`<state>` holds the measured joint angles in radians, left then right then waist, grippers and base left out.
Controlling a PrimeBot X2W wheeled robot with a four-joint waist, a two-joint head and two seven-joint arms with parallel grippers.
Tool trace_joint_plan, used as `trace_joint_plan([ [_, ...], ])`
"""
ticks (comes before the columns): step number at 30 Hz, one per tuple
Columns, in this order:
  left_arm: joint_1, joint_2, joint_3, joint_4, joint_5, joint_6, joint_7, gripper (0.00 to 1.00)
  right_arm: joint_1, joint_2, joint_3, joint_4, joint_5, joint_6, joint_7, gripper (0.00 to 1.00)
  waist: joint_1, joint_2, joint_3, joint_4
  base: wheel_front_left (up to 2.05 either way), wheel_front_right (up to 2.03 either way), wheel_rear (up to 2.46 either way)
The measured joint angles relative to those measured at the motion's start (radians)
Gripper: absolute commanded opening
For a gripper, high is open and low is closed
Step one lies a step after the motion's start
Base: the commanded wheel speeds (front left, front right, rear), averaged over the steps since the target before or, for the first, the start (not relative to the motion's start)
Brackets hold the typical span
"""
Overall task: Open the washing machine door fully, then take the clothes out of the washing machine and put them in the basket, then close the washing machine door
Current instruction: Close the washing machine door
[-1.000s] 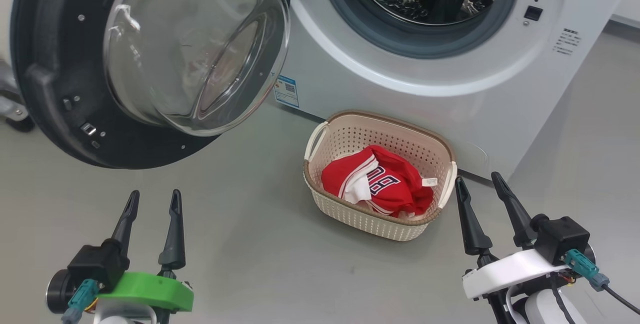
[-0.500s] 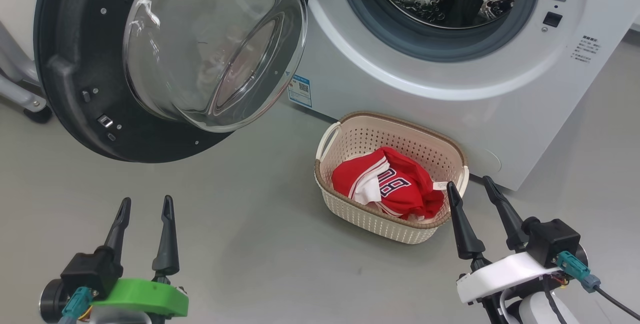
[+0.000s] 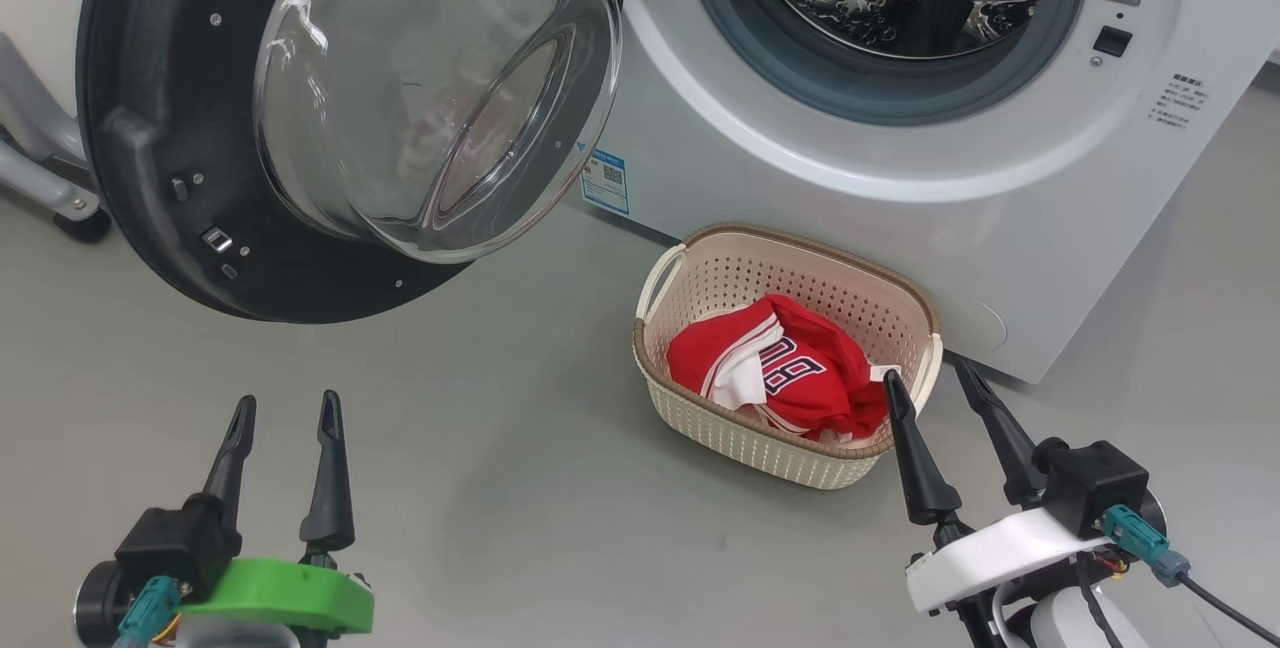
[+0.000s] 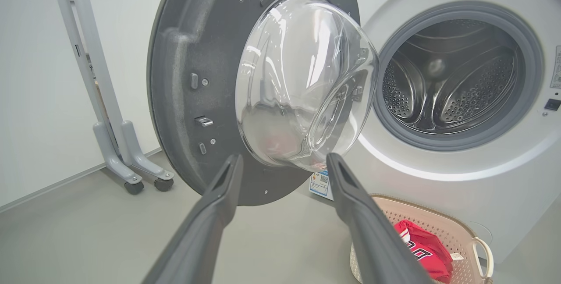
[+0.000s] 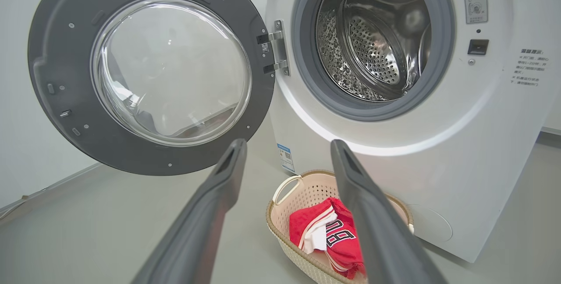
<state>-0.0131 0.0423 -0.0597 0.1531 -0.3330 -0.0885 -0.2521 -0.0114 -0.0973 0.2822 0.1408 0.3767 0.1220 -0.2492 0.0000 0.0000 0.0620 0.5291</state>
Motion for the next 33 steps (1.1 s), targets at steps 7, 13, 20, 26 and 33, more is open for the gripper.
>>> trace_joint_plan([
  [7, 0.013, 0.0, 0.0, -0.002, 0.0, 0.0, 0.0, 1.0, 0.0, -0.001, 0.007, 0.002, 0.0, 0.0, 0.0, 1.0, 0.0, 0.0, 0.001, 0.001, 0.0, 0.0, 0.0],
  [13, 0.015, 0.0, 0.002, -0.006, 0.0, 0.0, 0.0, 1.0, -0.001, -0.002, 0.013, 0.005, 0.001, 0.0, 0.0, 1.0, 0.0, 0.0, 0.005, 0.003, 0.0, 0.0, 0.0],
  [20, 0.018, 0.0, 0.005, -0.013, -0.005, 0.004, 0.0, 1.0, -0.003, -0.006, 0.016, 0.006, 0.001, 0.0, 0.0, 1.0, 0.0, 0.0, 0.011, 0.005, 0.0, 0.0, 0.0],
  [26, 0.019, 0.0, 0.007, -0.019, -0.01, 0.004, 0.0, 1.0, -0.01, -0.009, 0.017, 0.007, 0.001, 0.0, 0.0, 1.0, 0.0, 0.0, 0.015, 0.005, 0.0, 0.0, 0.0],
  [33, 0.019, 0.0, 0.006, -0.022, -0.011, 0.004, 0.0, 1.0, -0.011, -0.009, 0.014, 0.007, 0.002, 0.0, 0.0, 1.0, 0.0, 0.0, 0.018, 0.005, 0.0, 0.0, 0.0],
])
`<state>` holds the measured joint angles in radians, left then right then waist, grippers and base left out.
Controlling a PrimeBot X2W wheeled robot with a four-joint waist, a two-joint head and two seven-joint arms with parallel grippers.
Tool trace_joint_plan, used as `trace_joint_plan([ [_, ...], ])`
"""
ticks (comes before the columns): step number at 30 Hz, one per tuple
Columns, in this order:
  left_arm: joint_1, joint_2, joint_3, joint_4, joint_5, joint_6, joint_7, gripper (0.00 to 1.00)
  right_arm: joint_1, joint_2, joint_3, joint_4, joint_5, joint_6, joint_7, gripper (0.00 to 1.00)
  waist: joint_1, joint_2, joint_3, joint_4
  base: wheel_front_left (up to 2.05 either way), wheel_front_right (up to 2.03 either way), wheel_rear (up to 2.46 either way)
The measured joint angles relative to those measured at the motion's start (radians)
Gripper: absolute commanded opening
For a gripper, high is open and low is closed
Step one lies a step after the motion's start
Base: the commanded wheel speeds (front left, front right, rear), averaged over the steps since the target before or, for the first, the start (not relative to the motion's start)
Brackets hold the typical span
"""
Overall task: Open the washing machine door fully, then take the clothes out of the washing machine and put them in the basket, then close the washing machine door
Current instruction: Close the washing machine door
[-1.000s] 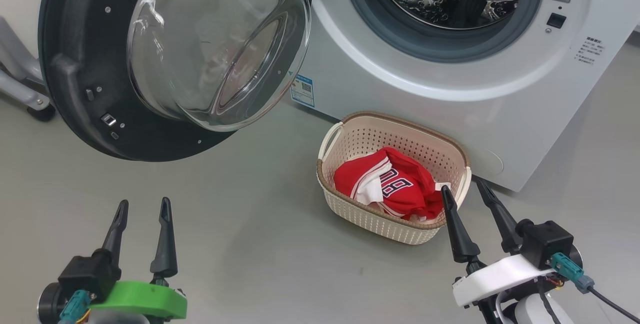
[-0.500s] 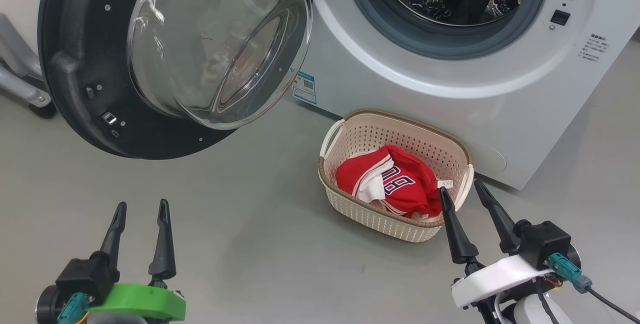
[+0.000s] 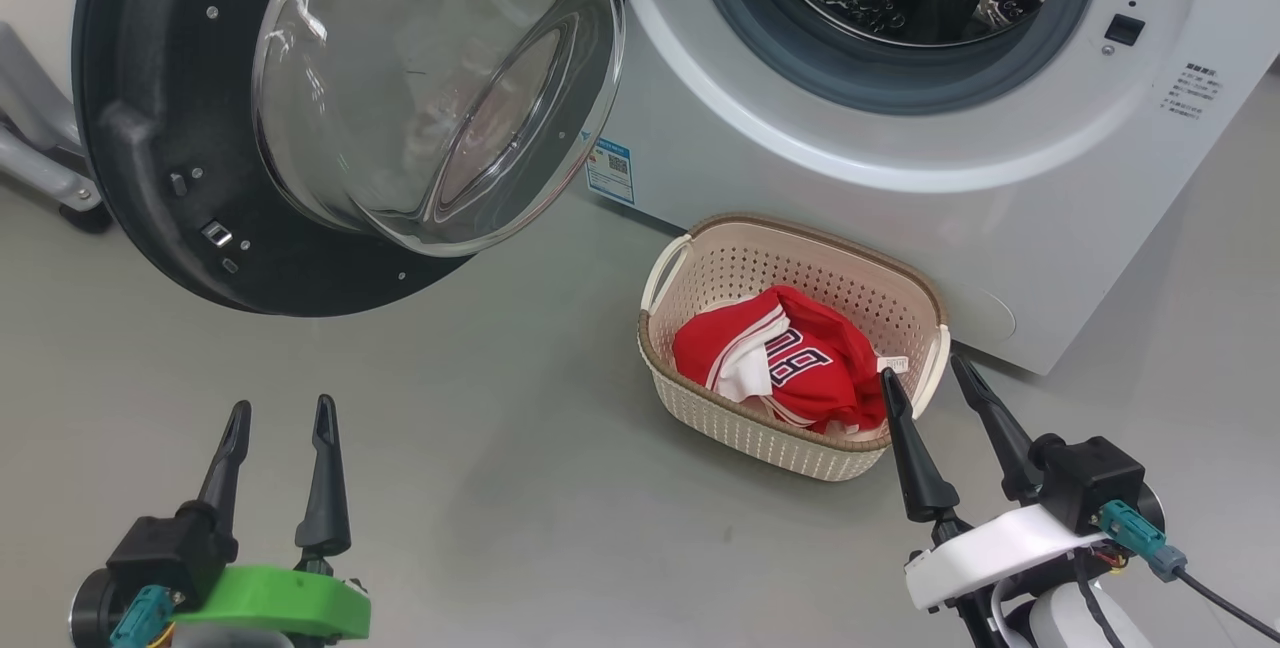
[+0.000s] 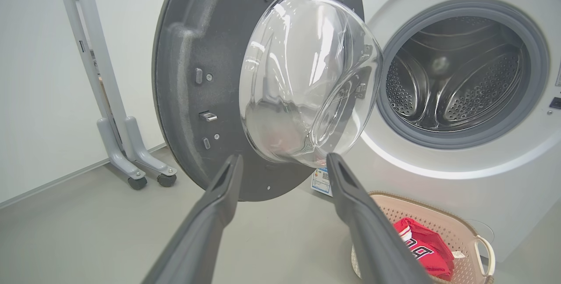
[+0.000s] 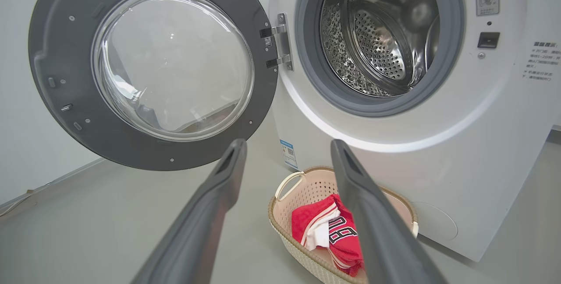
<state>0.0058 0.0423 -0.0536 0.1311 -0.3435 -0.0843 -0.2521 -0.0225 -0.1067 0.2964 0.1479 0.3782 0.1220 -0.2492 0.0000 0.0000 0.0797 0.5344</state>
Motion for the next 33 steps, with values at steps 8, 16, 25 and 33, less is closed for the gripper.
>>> trace_joint_plan([
  [8, 0.0, 0.0, -0.003, 0.0, 0.0, 0.0, 0.0, 0.09, 0.0, 0.0, -0.005, 0.0, 0.0, 0.0, 0.0, 1.0, 0.0, 0.0, 0.003, 0.0, 0.0, 0.0, 0.0],
  [16, 0.0, -0.001, 0.014, -0.03, 0.0, 0.0, 0.0, 0.0, 0.0, -0.004, -0.007, -0.002, 0.0, 0.0, 0.0, 1.0, 0.0, 0.0, 0.016, -0.001, 0.0, 0.0, 0.0],
  [25, -0.026, 0.029, 0.13, -0.174, 0.002, 0.0, 0.0, 0.0, -0.012, -0.02, 0.006, -0.009, -0.002, 0.0, 0.0, 1.0, 0.0, 0.0, 0.054, -0.025, 0.0, 0.0, 0.0],
  [33, -0.106, 0.129, 0.289, -0.246, -0.049, -0.001, -0.006, 0.0, -0.032, -0.044, 0.005, -0.026, -0.014, 0.0, 0.004, 1.0, 0.0, 0.0, 0.105, -0.053, 0.0, 0.0, 0.0],
])
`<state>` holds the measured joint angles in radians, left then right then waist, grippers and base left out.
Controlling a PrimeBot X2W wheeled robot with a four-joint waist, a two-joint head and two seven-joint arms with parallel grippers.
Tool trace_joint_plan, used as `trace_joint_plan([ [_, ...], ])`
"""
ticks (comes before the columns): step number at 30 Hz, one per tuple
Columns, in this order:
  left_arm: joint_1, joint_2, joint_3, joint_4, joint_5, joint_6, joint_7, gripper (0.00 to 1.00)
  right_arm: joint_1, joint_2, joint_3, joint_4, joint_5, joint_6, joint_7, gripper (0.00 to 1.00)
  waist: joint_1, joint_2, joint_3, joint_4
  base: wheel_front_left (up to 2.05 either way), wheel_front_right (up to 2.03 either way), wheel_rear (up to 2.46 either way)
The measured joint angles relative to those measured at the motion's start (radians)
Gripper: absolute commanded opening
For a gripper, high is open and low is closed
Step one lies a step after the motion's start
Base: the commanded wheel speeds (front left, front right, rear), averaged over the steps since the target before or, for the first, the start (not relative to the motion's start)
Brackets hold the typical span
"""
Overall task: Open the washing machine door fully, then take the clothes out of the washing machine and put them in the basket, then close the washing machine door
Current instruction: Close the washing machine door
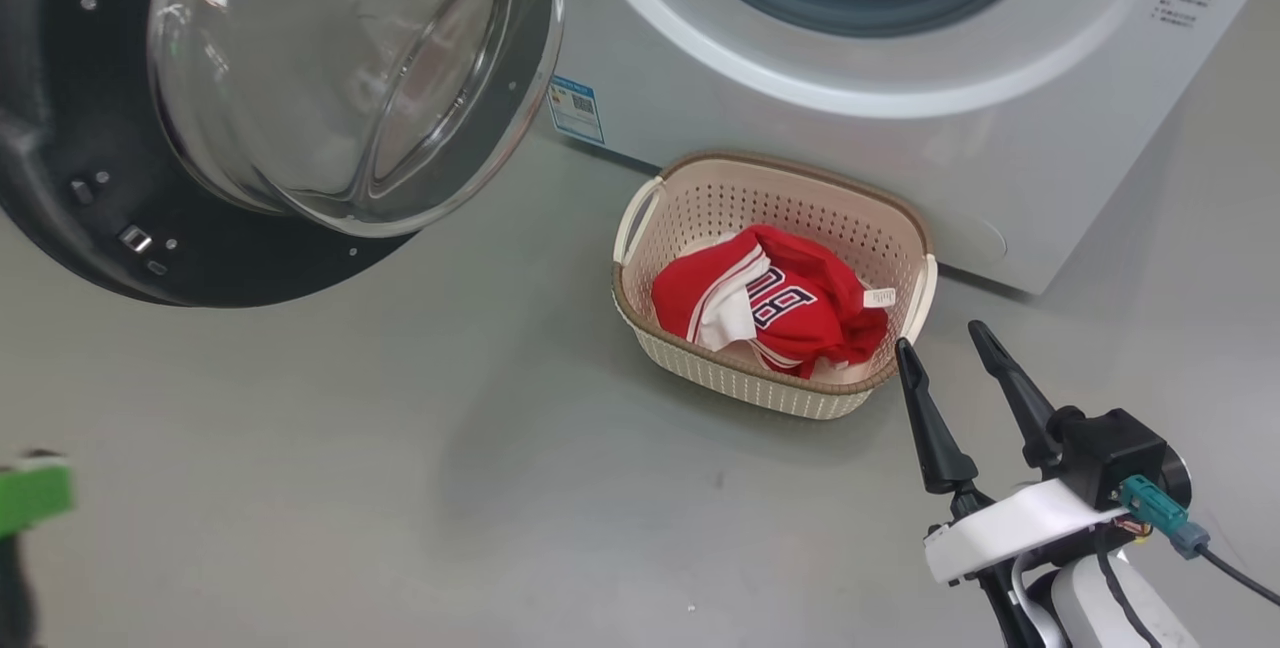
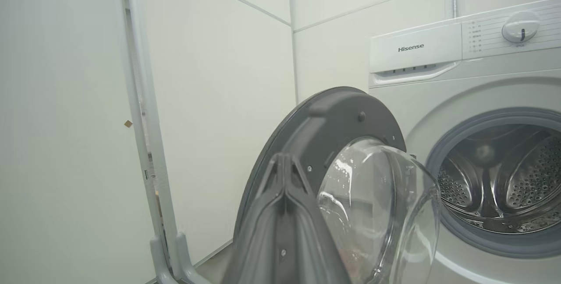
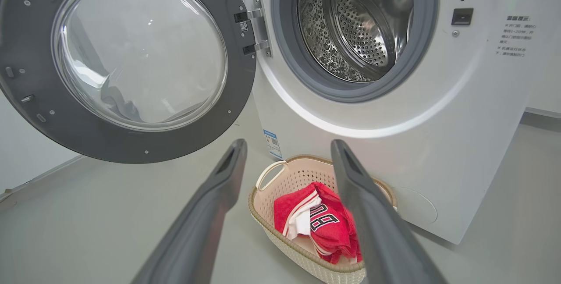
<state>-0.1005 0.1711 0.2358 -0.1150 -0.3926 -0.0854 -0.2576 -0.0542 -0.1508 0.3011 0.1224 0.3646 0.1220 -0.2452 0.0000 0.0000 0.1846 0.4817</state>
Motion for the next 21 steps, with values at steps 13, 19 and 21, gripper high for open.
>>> trace_joint_plan([
  [13, -0.25, 0.127, 0.35, 0.126, -0.399, 0.012, 0.109, 0.0, -0.05, -0.04, -0.006, -0.022, -0.04, 0.0, 0.013, 1.0, 0.0001, 0.0, 0.088, -0.045, 0.0, 0.0, 0.0],
  [19, -0.358, 0.165, 0.442, 0.284, -0.59, 0.061, 0.253, 0.0, -0.063, -0.04, 0.005, -0.023, -0.04, 0.0, 0.015, 1.0, 0.0, 0.0, 0.108, -0.071, 0.0, 0.0, 0.0],
  [21, -0.402, 0.165, 0.471, 0.339, -0.657, 0.09, 0.302, 0.0, -0.064, -0.04, 0.01, -0.023, -0.04, 0.0, 0.02, 1.0, 0.0, 0.0, 0.113, -0.079, 0.0, 0.0, 0.0],
])
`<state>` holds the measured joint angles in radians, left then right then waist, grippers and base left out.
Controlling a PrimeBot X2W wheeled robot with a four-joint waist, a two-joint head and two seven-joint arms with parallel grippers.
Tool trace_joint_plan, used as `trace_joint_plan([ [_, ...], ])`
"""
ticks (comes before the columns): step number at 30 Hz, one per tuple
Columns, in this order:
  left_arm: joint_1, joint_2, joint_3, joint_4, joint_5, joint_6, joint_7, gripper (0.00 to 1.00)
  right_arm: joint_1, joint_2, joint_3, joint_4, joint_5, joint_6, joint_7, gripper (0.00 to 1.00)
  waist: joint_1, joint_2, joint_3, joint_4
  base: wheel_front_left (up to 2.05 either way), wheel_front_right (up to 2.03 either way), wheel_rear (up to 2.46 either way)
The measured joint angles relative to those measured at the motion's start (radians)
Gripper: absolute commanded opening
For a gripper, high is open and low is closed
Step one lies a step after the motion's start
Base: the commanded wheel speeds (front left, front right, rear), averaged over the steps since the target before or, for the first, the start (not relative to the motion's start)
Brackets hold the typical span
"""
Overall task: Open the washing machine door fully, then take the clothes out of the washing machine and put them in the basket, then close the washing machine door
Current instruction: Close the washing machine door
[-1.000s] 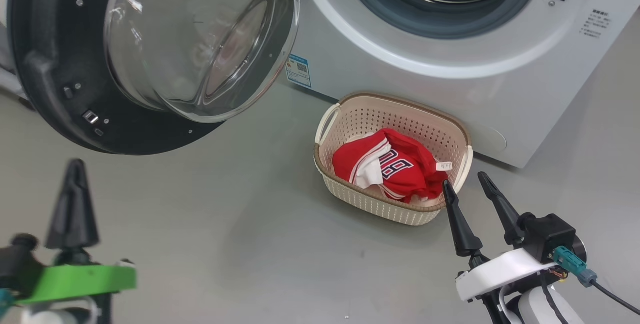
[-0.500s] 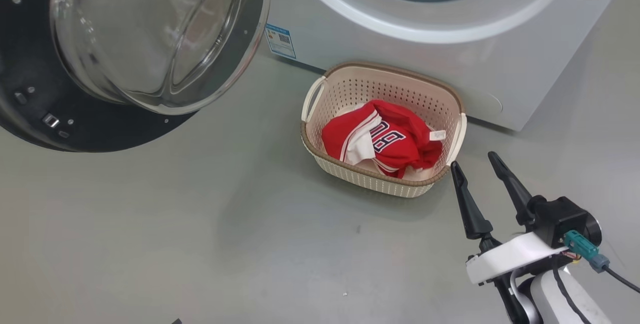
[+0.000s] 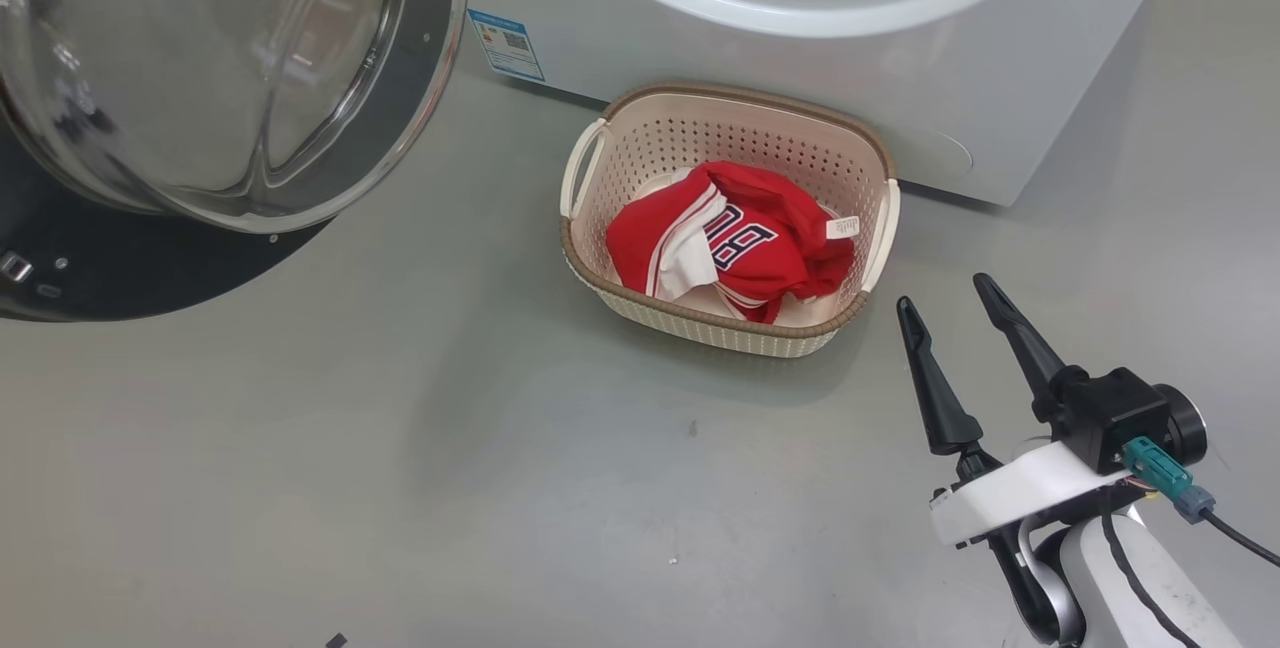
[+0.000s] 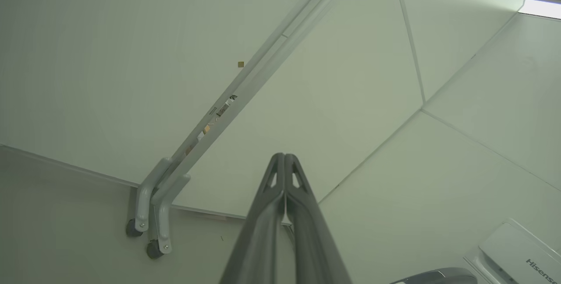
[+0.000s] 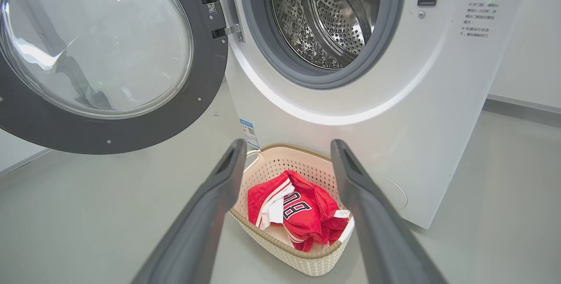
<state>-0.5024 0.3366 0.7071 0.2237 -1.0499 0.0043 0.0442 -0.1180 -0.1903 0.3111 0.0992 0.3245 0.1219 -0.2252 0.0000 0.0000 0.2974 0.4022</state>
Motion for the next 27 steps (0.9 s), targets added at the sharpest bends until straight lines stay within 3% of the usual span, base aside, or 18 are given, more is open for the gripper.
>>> trace_joint_plan([
  [6, -0.113, 0.001, 0.088, 0.143, -0.177, 0.101, 0.131, 0.0, -0.004, -0.002, 0.005, 0.0, 0.0, 0.0, 0.0, 1.0, 0.0, 0.0, 0.012, -0.022, 0.0, 0.0, 0.0],
  [27, -0.241, 0.056, 0.168, 0.508, -0.24, 0.123, 0.264, 0.0, -0.027, -0.005, 0.02, 0.001, 0.001, 0.0, 0.0, 1.0, 0.0, 0.0, 0.032, -0.063, 0.0, 0.0, 0.0],
])
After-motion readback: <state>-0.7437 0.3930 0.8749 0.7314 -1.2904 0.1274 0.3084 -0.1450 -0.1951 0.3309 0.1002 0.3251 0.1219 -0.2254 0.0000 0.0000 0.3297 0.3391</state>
